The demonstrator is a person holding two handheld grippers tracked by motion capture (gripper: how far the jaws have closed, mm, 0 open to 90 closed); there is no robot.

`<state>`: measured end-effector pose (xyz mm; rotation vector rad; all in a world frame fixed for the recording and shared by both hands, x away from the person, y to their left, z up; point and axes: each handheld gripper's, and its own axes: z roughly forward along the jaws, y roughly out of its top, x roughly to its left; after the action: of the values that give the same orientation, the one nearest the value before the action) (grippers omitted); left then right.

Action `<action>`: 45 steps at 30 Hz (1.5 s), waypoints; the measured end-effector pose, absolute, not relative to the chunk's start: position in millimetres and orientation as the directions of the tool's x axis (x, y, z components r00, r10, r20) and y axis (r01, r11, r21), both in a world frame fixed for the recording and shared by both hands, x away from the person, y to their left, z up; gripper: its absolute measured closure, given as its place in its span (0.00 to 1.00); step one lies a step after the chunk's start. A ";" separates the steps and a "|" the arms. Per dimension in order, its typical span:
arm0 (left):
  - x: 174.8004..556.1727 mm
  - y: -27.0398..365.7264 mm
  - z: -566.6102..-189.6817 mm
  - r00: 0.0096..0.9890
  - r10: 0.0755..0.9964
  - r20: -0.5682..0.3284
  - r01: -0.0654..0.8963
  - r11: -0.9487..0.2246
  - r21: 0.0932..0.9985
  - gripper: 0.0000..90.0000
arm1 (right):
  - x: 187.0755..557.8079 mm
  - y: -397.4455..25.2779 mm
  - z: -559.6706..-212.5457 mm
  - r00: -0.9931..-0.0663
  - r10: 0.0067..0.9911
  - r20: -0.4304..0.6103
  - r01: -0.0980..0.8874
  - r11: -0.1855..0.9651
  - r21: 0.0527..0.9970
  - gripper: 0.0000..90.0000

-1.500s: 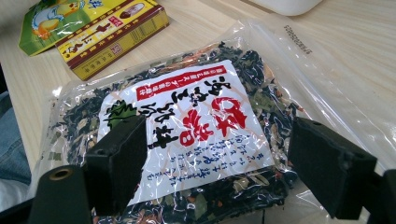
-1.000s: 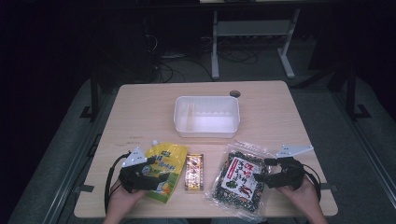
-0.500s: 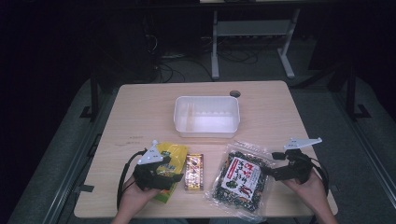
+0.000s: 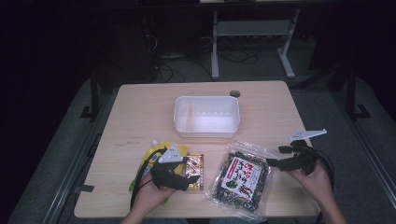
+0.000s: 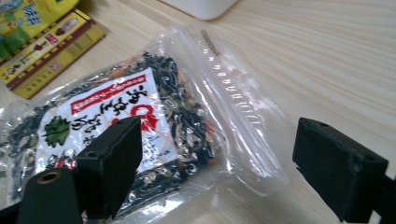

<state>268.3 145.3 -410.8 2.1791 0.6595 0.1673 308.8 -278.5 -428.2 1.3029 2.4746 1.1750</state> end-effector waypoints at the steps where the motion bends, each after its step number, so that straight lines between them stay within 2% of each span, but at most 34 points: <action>1: 268.5 141.4 -411.0 0.856 0.506 -0.102 0.398 -0.522 0.755 0.25 | 311.8 -280.5 -428.0 -0.623 0.746 0.237 0.660 0.338 0.671 0.17; 13: 269.7 109.0 -419.8 0.886 0.446 -0.125 0.390 -0.573 0.721 0.30 | 332.2 -297.2 -433.3 -0.570 0.777 0.268 0.730 0.328 0.600 0.22; 16: 270.9 99.6 -423.2 0.894 0.428 -0.135 0.389 -0.591 0.707 0.35 | 337.7 -302.1 -435.4 -0.556 0.776 0.297 0.750 0.316 0.581 0.27; 20: 272.9 85.6 -430.3 0.907 0.395 -0.142 0.379 -0.624 0.683 0.47 | 343.7 -307.0 -442.4 -0.535 0.781 0.321 0.779 0.310 0.544 0.33; 23: 274.6 78.3 -434.8 0.909 0.387 -0.156 0.387 -0.642 0.662 0.52 | 347.0 -308.1 -446.1 -0.531 0.770 0.354 0.795 0.307 0.523 0.45; 26: 275.0 69.8 -439.6 0.915 0.375 -0.152 0.380 -0.667 0.641 0.54 | 349.2 -307.6 -449.0 -0.531 0.758 0.379 0.804 0.310 0.507 0.51; 28: 274.7 64.8 -442.6 0.915 0.373 -0.155 0.383 -0.678 0.628 0.55 | 351.1 -306.6 -451.7 -0.528 0.751 0.396 0.813 0.313 0.491 0.55; 29: 274.8 62.8 -443.9 0.916 0.371 -0.152 0.381 -0.686 0.620 0.55 | 353.0 -305.4 -454.3 -0.530 0.737 0.419 0.818 0.314 0.482 0.61; 30: 274.8 61.4 -444.7 0.916 0.372 -0.150 0.381 -0.690 0.615 0.55 | 353.0 -305.4 -454.3 -0.530 0.737 0.419 0.818 0.314 0.482 0.61; 36: 276.9 60.1 -446.4 0.912 0.387 -0.136 0.386 -0.700 0.601 0.54 | 355.7 -304.8 -459.2 -0.531 0.731 0.428 0.826 0.335 0.453 0.85; 39: 278.5 60.0 -447.3 0.910 0.390 -0.141 0.392 -0.700 0.597 0.52 | 355.6 -312.5 -458.1 -0.533 0.692 0.487 0.828 0.309 0.467 0.97; 45: 280.8 57.3 -446.7 0.908 0.389 -0.157 0.400 -0.692 0.600 0.48 | 347.1 -315.7 -449.1 -0.568 0.675 0.471 0.805 0.336 0.489 0.99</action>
<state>280.8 57.3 -446.7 2.4077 0.5616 -0.0230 347.1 -315.7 -449.1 1.5208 2.7129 1.1787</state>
